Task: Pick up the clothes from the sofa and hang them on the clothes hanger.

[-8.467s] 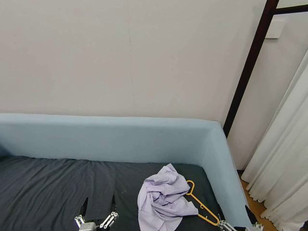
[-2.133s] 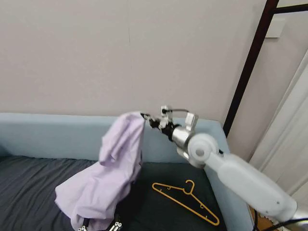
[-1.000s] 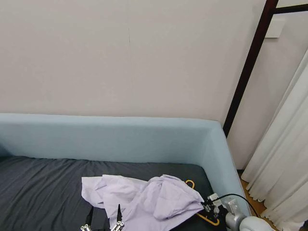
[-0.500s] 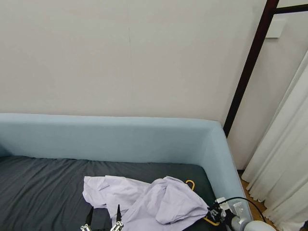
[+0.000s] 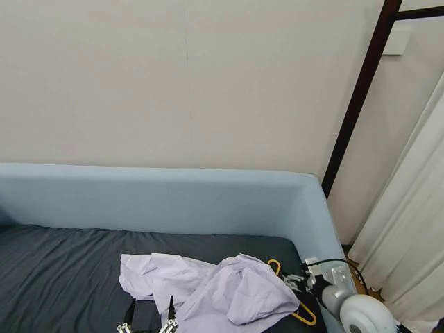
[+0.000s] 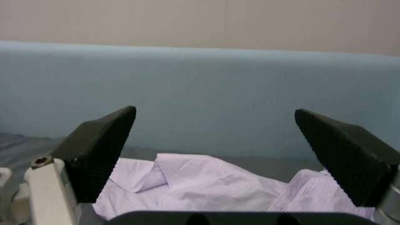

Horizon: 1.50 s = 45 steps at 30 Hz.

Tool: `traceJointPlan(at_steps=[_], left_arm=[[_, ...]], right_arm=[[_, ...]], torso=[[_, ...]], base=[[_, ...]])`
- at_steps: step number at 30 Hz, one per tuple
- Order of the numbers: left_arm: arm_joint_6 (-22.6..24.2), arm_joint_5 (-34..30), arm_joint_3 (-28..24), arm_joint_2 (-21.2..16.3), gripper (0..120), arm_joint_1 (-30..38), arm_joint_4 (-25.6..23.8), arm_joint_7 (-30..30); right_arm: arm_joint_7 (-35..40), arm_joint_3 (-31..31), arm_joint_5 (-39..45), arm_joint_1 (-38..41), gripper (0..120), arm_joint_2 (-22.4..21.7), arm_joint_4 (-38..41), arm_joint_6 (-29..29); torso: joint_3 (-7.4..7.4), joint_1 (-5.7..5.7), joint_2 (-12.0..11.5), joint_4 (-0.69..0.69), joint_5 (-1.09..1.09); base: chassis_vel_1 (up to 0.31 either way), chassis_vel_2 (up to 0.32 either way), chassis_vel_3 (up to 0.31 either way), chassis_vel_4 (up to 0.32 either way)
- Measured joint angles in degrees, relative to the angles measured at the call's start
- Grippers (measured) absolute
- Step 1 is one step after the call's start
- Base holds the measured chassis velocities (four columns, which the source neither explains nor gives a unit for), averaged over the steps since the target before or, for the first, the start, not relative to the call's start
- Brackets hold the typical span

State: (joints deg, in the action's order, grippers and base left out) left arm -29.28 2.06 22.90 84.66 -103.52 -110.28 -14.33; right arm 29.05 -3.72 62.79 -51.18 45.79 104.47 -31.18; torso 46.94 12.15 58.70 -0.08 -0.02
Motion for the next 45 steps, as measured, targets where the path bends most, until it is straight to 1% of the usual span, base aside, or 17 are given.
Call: traceJointPlan(at_steps=[1,2,5,6,10,11,15,16,17,20,22,24,30,37,40,42,45], left_arm=[[0.0,0.0,0.0,0.1,100,0.1,0.2,0.0],[0.0,0.0,0.0,0.1,100,0.1,0.2,0.0],[0.0,0.1,0.0,0.4,100,0.1,0.5,0.0],[0.0,0.1,0.0,0.4,100,0.1,0.5,0.0],[0.0,0.1,0.3,0.7,100,0.4,1.3,-0.1],[0.0,0.1,0.3,0.7,100,0.4,1.3,-0.1],[-0.1,0.1,0.3,1.2,100,0.4,1.4,-0.1],[-0.1,0.1,0.3,1.2,100,0.4,1.4,-0.1],[-0.2,0.1,0.3,1.4,100,0.4,1.4,-0.1],[-0.2,0.0,0.6,1.5,100,0.4,1.4,-0.1],[-0.2,0.0,0.7,1.5,100,0.4,1.4,-0.1],[-0.3,0.0,0.8,1.5,100,0.3,1.4,-0.1],[-0.5,-0.1,0.8,1.7,100,0.5,1.4,-0.1],[-0.7,-0.3,0.5,1.8,100,0.9,1.7,-0.2],[-0.8,-0.9,0.8,1.7,100,0.9,1.5,-0.2],[-0.8,-0.9,0.9,1.7,100,0.9,1.4,-0.2],[-1.1,-1.3,1.2,1.6,100,0.8,1.3,-0.2]], right_arm=[[1.2,-1.4,0.9,2.0,100,1.3,-1.5,-0.8],[1.2,-1.4,0.9,2.0,100,1.3,-1.5,-0.8],[2.2,-7.0,1.1,8.8,100,5.6,-6.7,-1.9],[2.2,-7.0,1.1,8.8,100,5.6,-6.7,-1.9],[-3.0,-12.8,-3.3,14.0,100,9.6,-12.8,0.3],[-3.0,-12.8,-3.3,14.0,100,9.6,-12.8,0.3],[-11.9,-18.7,-12.4,18.0,100,13.3,-21.4,5.3],[-11.9,-18.7,-12.4,18.0,100,13.3,-21.4,5.3],[-14.1,-20.1,-15.5,18.9,100,14.6,-24.6,6.8],[-17.5,-22.8,-20.9,20.6,100,17.7,-31.5,9.7],[-18.1,-23.3,-22.3,21.0,100,18.4,-33.1,10.5],[-19.1,-24.9,-25.2,22.1,100,19.9,-36.7,11.9],[-19.0,-26.7,-25.3,24.2,100,21.2,-40.1,11.2],[-19.5,-29.5,-23.5,28.3,100,23.7,-46.8,8.7],[-20.0,-29.6,-23.6,29.3,89,25.0,-49.8,8.0],[-20.1,-29.6,-23.6,29.4,87,25.0,-50.0,7.9],[-21.2,-30.3,-23.6,29.6,71,24.6,-50.7,6.6]], torso=[[0.0,0.0,0.0,-0.01,0.01],[0.0,0.0,0.0,-0.01,0.01],[0.01,0.0,0.0,0.02,-0.01],[0.01,0.0,0.0,0.02,-0.01],[0.0,0.0,0.0,-0.01,0.0],[0.0,0.0,0.0,-0.01,0.0],[0.0,0.0,0.0,-0.01,0.0],[0.0,0.0,0.0,-0.01,0.0],[0.01,0.0,0.0,0.0,0.0],[0.0,0.0,0.0,0.0,0.01],[0.0,0.0,0.0,0.0,0.01],[0.0,0.0,0.0,0.0,0.01],[0.0,0.0,0.0,-0.01,0.01],[0.0,0.01,0.0,-0.01,0.0],[0.0,0.01,0.0,0.01,0.02],[0.0,0.0,0.0,0.01,0.02],[0.0,0.0,0.0,-0.01,0.02]], base=[[0.0,0.0,0.0,0.0],[0.0,0.0,0.0,0.0],[0.0,0.0,0.0,0.0],[0.0,0.0,0.0,0.0],[0.0,0.0,0.0,0.0],[0.0,0.0,0.0,0.0],[0.0,0.0,0.0,0.0],[0.0,0.0,0.0,0.0],[0.0,0.0,0.0,0.0],[0.0,0.0,0.0,0.0],[0.0,0.0,0.0,0.0],[0.0,0.0,0.0,0.0],[0.0,0.0,0.0,0.0],[0.0,0.0,0.0,0.0],[0.0,0.0,0.0,0.0],[0.0,0.0,0.0,0.0],[0.0,0.0,0.0,0.0]])
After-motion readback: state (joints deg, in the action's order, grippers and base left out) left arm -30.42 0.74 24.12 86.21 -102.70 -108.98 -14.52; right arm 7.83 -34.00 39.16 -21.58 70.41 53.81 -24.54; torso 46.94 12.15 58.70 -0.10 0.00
